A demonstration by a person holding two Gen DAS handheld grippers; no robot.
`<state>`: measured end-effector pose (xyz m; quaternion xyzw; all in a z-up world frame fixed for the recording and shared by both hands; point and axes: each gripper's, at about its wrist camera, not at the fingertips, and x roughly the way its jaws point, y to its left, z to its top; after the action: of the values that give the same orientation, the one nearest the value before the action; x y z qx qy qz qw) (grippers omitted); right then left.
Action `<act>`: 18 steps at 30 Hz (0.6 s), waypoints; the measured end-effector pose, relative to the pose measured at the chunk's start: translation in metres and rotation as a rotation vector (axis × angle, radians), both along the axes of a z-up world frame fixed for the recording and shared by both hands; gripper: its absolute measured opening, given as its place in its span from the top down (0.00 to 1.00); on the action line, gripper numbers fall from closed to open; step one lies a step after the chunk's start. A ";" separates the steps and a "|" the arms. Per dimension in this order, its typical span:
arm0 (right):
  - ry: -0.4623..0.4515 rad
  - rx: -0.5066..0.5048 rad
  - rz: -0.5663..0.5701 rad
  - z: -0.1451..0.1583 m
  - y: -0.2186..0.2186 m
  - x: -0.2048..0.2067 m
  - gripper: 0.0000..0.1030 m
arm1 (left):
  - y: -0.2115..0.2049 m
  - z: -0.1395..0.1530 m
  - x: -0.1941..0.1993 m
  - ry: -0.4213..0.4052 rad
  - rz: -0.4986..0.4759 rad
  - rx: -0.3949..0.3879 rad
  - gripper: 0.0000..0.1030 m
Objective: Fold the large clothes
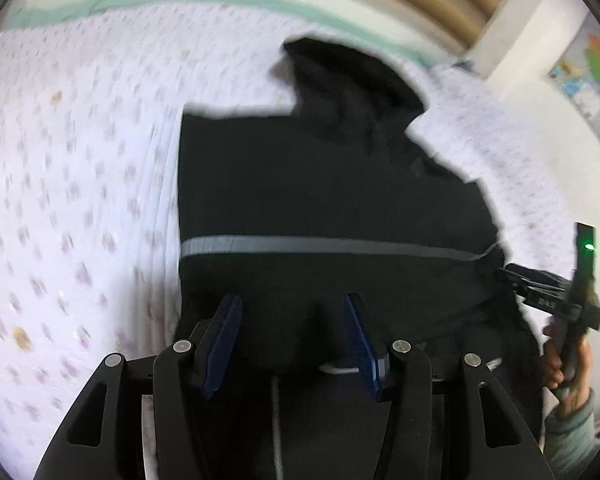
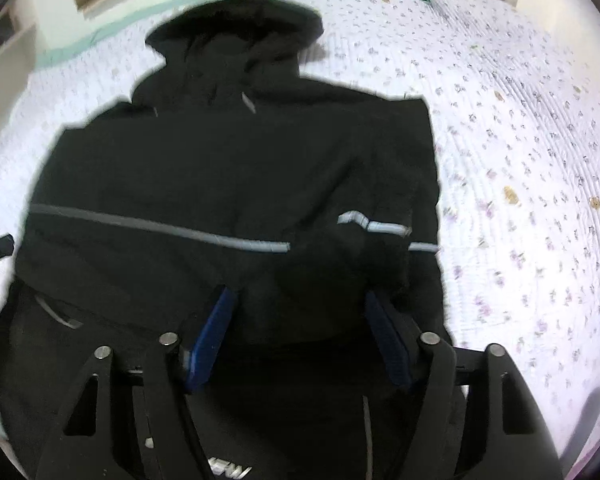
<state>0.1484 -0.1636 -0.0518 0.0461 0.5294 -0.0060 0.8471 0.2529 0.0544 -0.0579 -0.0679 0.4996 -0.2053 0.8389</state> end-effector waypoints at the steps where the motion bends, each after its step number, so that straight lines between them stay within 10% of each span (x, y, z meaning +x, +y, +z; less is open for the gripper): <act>1: -0.005 0.020 -0.015 0.018 -0.008 0.007 0.31 | 0.000 0.022 0.005 -0.018 -0.001 -0.010 0.47; 9: -0.074 0.072 -0.065 0.142 -0.030 0.073 0.32 | -0.025 0.124 0.077 -0.044 0.000 -0.044 0.47; 18: -0.087 0.088 -0.078 0.151 -0.052 0.178 0.32 | -0.080 0.129 0.197 -0.062 0.018 0.024 0.47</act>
<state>0.3259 -0.2153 0.0992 0.1038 0.4898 -0.0137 0.8655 0.4496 -0.0254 0.0708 -0.0559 0.4749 -0.1937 0.8566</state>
